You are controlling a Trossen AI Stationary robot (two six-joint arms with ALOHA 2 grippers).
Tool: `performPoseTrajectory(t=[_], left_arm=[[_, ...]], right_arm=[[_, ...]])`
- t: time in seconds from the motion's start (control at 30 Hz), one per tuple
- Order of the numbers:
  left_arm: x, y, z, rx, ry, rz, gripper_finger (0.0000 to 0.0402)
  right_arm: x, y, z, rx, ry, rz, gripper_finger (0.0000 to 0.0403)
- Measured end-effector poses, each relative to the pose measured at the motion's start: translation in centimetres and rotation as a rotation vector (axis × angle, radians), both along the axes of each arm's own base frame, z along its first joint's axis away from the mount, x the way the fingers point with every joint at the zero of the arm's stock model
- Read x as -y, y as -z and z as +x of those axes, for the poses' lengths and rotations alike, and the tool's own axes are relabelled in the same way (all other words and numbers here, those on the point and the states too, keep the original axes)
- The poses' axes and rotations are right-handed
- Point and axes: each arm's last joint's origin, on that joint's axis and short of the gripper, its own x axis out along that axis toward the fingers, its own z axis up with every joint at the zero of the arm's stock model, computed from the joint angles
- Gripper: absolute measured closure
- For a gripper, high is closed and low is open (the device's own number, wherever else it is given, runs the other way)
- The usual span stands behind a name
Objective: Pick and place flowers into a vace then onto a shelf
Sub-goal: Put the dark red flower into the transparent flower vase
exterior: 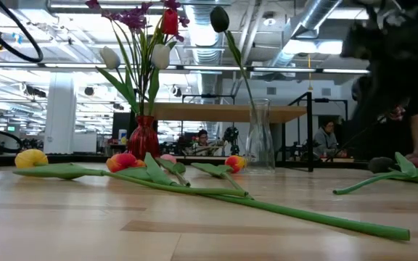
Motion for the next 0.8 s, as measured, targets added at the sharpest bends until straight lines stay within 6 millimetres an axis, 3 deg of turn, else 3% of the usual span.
performPoseTrajectory(t=[0.27, 0.8], left_arm=[[0.1, 0.1, 0.1, 0.003, -0.001, 0.003, 0.0285], [0.1, 0.1, 0.1, 0.005, -0.001, 0.009, 0.0285]], right_arm=[[-0.4, 2.3, -0.2, -0.239, -0.008, 0.093, 0.0226], [-0.7, 5.7, 0.3, -0.443, -0.003, 0.02, 0.0243]])
